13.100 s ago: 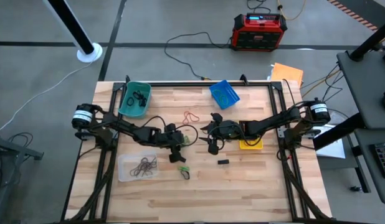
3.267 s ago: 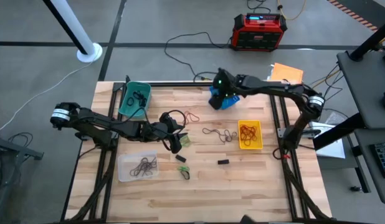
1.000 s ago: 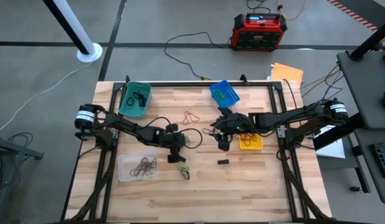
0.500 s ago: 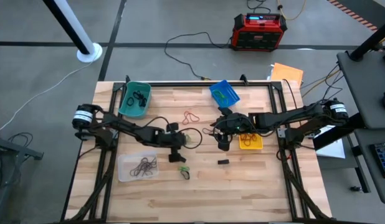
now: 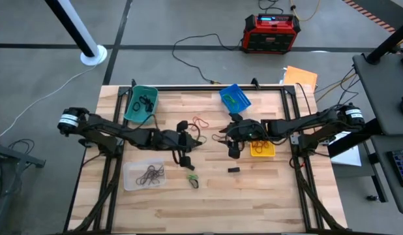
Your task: Sort rubber bands into baskets
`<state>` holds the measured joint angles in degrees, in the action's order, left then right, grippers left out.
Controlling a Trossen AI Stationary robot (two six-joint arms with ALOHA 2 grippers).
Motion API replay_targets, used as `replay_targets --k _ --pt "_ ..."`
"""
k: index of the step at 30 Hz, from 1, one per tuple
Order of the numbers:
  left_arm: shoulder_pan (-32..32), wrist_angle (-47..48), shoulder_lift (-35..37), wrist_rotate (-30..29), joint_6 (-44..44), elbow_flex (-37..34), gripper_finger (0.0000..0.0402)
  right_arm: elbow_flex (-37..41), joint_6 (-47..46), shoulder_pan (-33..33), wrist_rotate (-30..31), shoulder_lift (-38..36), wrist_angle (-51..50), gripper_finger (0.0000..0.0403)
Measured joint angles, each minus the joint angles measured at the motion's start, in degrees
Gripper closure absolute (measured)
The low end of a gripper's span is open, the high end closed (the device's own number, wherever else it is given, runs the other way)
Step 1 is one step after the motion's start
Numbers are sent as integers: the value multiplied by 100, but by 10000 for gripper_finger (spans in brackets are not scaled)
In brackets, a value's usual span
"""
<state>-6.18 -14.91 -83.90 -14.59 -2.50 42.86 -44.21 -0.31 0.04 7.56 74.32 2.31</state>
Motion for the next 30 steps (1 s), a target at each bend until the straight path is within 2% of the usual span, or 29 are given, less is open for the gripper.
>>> replay_targets --k 10,21,25,30 --pt "1 -291 66 263 372 -17 402 485 1060 211 0 342 2226 207" --pt "1 -559 -48 343 625 -17 401 -163 1546 209 12 1431 2418 218" --pt "1 -523 -48 338 625 -17 401 -247 1620 209 50 1576 2398 263" --pt "1 -497 -48 310 669 -17 401 -266 1638 211 56 1568 2403 368"
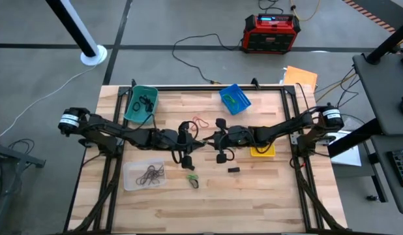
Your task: Sort rubber bands into baskets
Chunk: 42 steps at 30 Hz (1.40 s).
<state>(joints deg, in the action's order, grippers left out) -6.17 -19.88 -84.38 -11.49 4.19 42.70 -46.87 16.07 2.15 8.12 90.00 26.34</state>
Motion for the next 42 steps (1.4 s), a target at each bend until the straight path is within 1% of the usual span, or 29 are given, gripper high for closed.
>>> replay_targets --k 1,5,9,11,12,14,15,18,20,22,24,25,31,34,38,42 --pt "4 -5 0 -4 76 0 401 0 24 9 -1 -17 -20 380" --pt "59 39 0 -8 238 0 389 -29 -1 11 -5 -42 -71 392" --pt "87 146 0 -33 253 0 355 -65 -72 11 -6 -62 -212 394" --pt "92 149 0 -167 250 0 332 -89 -178 9 23 -64 -368 394" --pt "92 149 0 -287 246 0 320 -114 -254 8 146 -66 -503 394" --pt "93 175 2 -465 233 0 296 -214 -339 -12 603 -69 -952 394" --pt "94 202 2 -540 198 0 286 -290 -373 -38 934 -70 -1240 394" --pt "94 300 4 -722 124 0 261 -588 -476 -204 2308 -70 -2163 394" --pt "94 345 4 -752 130 2 251 -793 -478 -416 3103 -76 -2752 394" --pt "94 340 4 -752 185 7 246 -1002 -523 -738 3483 -77 -3213 394" --pt "94 342 4 -752 250 9 245 -1169 -631 -1155 3443 -77 -3450 394" --pt "92 345 4 -752 287 9 245 -1240 -717 -1381 3290 -77 -3513 394" --pt "92 458 4 -750 585 13 245 -1545 -1630 -2813 1708 -69 -4023 394" --pt "92 503 4 -750 670 13 245 -1662 -2162 -3396 1122 2 -4410 394" --pt "92 501 4 -750 686 13 245 -1624 -2727 -3761 820 94 -4537 394" --pt "92 501 4 -750 688 13 244 -1486 -2804 -3827 811 116 -4543 389"
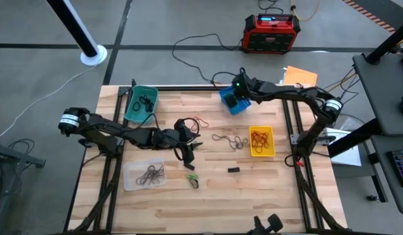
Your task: Sort rubber bands into baskets
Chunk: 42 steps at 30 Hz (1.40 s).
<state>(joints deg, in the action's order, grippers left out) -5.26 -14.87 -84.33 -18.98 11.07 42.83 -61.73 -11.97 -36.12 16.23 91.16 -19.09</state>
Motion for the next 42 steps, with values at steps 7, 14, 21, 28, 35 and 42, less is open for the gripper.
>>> replay_targets --k 7,14,21,28,35,42 --pt "0 0 0 0 2 0 244 28 -46 7 4 4 4 332" --pt "0 0 0 0 66 0 244 30 -91 7 24 4 4 262" --pt "7 133 0 2 482 0 244 100 -268 308 -209 -41 -197 225" --pt "159 444 0 6 665 1 244 383 -299 1260 -227 -491 -122 218" --pt "723 614 0 510 763 31 244 721 -149 2021 -229 -1503 -169 218" --pt "1645 717 -240 1399 898 33 250 1198 -383 2500 -274 -2643 13 218"
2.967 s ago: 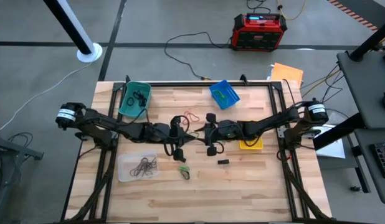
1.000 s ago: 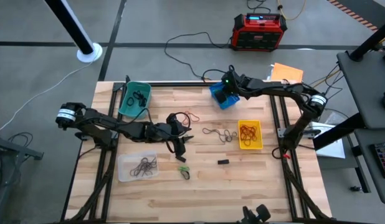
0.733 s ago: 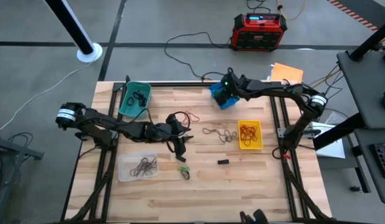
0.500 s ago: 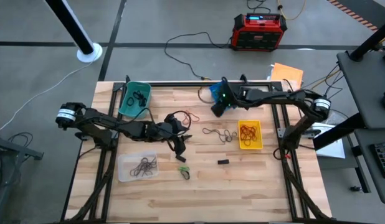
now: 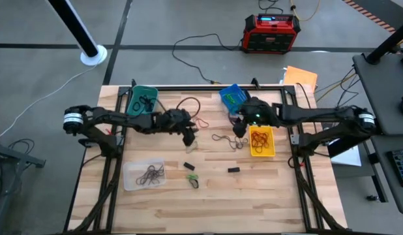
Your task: Sort rubber bands into baskets
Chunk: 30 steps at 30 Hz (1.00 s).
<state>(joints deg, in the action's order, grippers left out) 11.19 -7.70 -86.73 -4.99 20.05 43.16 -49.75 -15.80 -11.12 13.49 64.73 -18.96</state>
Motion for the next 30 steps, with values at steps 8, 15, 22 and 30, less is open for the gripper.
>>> replay_targets --k 8,15,22,30 --pt "535 579 -935 6 183 687 253 610 -280 302 -8 -415 769 218" --pt "622 1813 -1986 -345 -311 1804 253 633 -549 339 -51 -193 755 218" --pt "709 2281 -2503 -689 -183 2194 253 633 -567 464 -65 -67 728 218" --pt "725 2589 -2571 -1163 -92 2293 253 633 -523 464 -49 -54 728 218"
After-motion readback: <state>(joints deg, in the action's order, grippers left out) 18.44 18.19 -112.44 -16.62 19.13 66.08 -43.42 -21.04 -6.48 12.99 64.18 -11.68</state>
